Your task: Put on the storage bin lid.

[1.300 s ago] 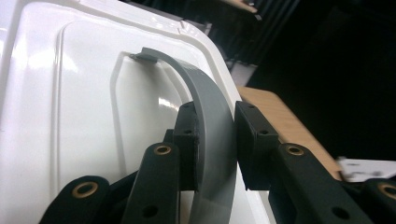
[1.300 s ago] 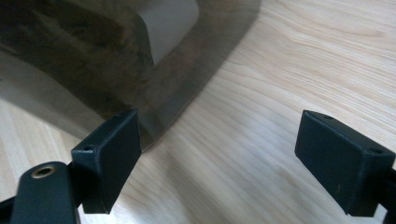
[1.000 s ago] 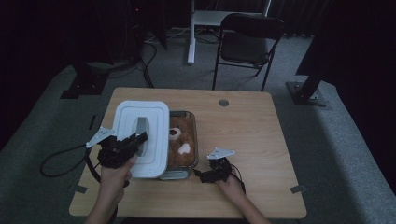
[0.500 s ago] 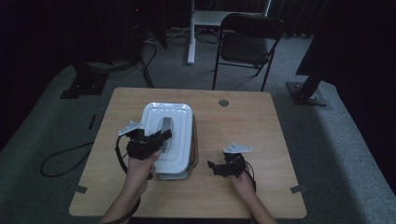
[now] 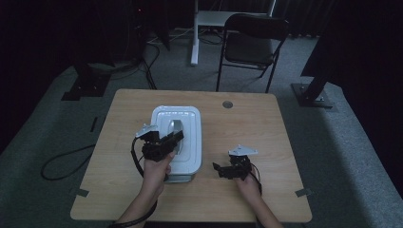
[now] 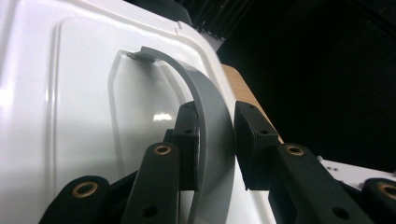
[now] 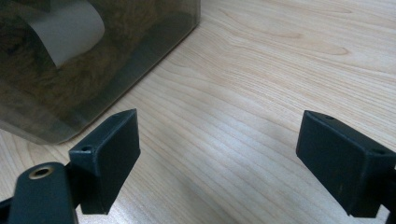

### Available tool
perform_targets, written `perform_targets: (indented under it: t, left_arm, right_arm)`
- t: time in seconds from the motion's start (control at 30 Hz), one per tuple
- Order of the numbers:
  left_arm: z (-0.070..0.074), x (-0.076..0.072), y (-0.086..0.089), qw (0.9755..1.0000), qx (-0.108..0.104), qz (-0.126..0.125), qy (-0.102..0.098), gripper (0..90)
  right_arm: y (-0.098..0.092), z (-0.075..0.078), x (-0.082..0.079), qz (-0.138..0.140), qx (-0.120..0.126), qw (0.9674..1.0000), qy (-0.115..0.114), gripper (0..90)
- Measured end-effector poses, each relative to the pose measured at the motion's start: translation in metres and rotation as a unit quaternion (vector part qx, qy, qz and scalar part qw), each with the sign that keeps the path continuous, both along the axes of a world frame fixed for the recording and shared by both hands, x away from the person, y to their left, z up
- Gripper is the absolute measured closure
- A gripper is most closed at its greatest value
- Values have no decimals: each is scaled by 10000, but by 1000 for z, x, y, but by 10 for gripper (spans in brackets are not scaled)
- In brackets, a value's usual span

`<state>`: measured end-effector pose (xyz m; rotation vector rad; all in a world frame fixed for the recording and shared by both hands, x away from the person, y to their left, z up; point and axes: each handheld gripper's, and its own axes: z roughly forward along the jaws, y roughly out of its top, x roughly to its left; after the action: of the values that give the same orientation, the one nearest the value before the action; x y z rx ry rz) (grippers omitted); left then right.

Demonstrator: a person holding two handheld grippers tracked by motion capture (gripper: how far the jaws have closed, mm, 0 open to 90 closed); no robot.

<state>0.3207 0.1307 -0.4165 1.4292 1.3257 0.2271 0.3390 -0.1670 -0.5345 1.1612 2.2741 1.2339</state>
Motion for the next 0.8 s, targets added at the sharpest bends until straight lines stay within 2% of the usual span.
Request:
perform_targets:
  t: [0.07,0.1,0.2,0.37,0.43,0.47,0.53,0.63,0.67,0.73,0.8]
  left_arm:
    - [0,0,0,10000,0,0,0,727]
    - [-2,1,0,9999,-125,-22,77,727]
    - [-3,1,-3,9999,-114,101,56,725]
    - [-4,3,-2,9997,-180,169,68,701]
    - [-5,5,-1,9994,-278,185,104,700]
    - [-5,6,-1,9993,-307,195,129,654]
    - [-5,8,-3,9986,-440,161,228,647]
    - [-6,9,-5,9986,-430,165,261,641]
    - [-6,9,-5,9986,-430,165,261,610]
    - [-6,9,-7,9983,-425,301,257,609]
    - [-6,8,-7,9985,-389,314,216,594]
  right_arm:
    - [0,0,0,1,8,10000,3,128]
    - [0,0,0,1,8,10000,3,128]
    - [-2,0,1,-17,21,10000,1,128]
    - [-1,0,0,-12,0,10000,-4,128]
    - [-1,1,0,-16,6,10000,-9,128]
    - [-1,1,0,-5,13,10000,-16,128]
    - [-1,1,0,-2,-3,10000,-15,128]
    - [0,0,0,0,-8,10000,-11,128]
    - [0,0,0,0,-8,10000,-11,128]
    - [0,0,0,-3,-11,10000,-7,128]
    - [0,-1,1,-1,-29,10000,7,128]
